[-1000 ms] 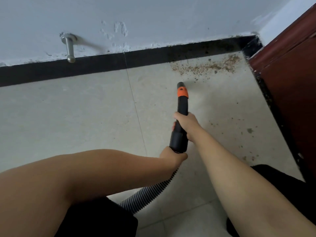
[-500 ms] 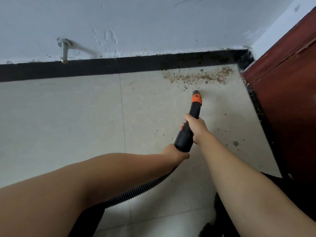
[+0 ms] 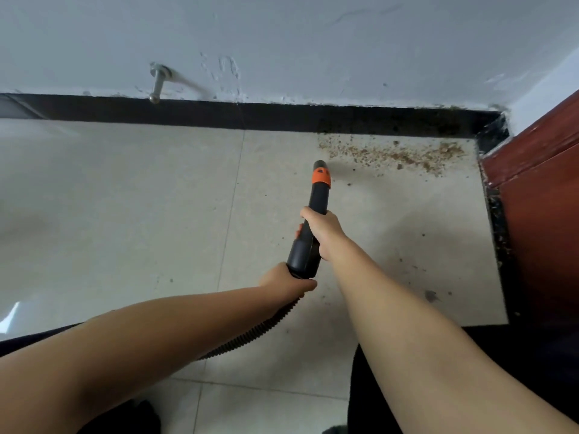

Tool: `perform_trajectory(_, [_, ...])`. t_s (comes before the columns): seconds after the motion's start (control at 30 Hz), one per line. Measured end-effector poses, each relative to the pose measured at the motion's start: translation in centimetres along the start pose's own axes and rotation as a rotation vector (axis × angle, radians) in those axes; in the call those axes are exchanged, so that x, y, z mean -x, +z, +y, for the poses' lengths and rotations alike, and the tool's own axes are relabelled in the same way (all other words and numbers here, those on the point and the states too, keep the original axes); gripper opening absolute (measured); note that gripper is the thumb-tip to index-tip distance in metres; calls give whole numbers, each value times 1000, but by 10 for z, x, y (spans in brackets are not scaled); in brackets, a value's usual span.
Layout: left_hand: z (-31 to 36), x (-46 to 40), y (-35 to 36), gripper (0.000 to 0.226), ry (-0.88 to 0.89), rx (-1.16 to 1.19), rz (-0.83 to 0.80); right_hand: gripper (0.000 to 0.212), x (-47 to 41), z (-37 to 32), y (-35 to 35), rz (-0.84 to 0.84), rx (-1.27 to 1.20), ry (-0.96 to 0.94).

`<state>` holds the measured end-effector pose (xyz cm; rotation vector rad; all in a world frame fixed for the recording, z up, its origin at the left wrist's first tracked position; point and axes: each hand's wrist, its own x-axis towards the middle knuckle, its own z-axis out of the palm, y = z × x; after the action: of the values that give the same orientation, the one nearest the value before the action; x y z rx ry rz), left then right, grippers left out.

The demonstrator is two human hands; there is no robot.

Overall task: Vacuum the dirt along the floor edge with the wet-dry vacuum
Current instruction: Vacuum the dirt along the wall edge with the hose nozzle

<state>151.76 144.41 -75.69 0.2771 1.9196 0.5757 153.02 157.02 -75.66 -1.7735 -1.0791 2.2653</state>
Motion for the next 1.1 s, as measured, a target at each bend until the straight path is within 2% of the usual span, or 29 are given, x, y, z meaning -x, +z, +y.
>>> perform_trajectory(0.2, [15,0,11,28,81,-35,-181,10,3,-4,-34,139,-56,-10])
perform_trajectory(0.5, [7,-10,35,30,176,-72,-248,10,9,11,-59,284,-120,-54])
perform_trajectory(0.67, [-29,7,19,29,109,2,-262,10,19,38,-30,214,-59,-21])
perform_trajectory(0.87, [-39,1,1,34,79,96,-165,11,14,32,5,142,0,-57])
perform_trajectory(1.1, [-15,-6,20,29,121,8,-221,9,13,22,-31,259,-112,-33])
